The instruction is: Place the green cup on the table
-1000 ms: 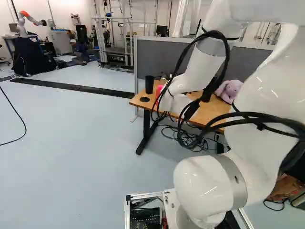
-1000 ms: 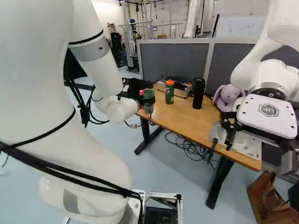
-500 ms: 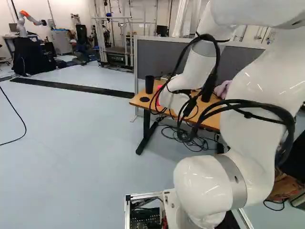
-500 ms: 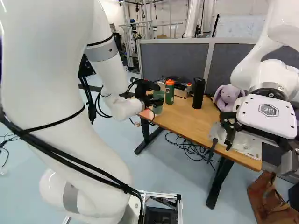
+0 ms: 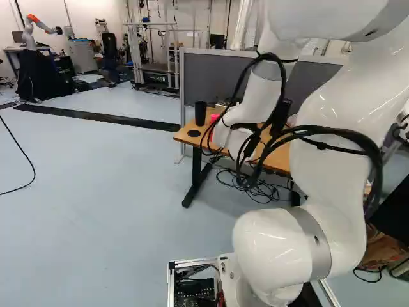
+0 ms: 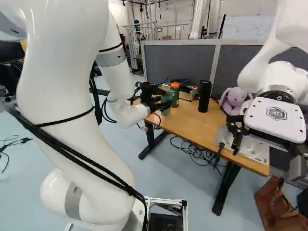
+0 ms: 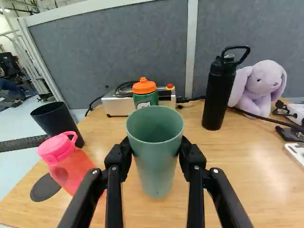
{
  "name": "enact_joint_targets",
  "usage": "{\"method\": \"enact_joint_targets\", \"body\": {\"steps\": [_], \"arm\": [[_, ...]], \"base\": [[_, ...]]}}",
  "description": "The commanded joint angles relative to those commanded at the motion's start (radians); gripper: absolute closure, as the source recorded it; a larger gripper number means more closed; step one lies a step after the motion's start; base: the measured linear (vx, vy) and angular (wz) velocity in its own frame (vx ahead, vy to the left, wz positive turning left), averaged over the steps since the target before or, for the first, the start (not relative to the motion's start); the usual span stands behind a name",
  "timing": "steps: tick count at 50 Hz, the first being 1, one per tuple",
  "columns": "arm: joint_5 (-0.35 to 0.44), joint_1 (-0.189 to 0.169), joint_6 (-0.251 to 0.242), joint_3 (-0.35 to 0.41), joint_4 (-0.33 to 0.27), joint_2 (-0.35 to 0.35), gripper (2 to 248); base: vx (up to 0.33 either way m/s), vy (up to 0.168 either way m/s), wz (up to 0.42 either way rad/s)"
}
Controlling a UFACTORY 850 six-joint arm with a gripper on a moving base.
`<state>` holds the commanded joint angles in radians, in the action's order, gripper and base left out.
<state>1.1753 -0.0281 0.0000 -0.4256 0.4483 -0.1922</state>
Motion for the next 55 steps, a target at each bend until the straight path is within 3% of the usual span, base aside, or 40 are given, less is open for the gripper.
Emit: {"method": "enact_joint_targets", "body": {"steps": [46,52,53,55], "arm": [[0.096,0.0,0.0,-0.018,0.0,-0.126,129],[0.097,0.0,0.0,-0.018,0.0,-0.129,123],[0.097,0.0,0.0,-0.018,0.0,-0.13,92],[0.097,0.0,0.0,-0.018,0.0,-0.13,92]], "base": [[0.0,0.0,0.0],[0.0,0.0,0.0],[0.0,0.0,0.0],[0.0,0.0,0.0]]}}
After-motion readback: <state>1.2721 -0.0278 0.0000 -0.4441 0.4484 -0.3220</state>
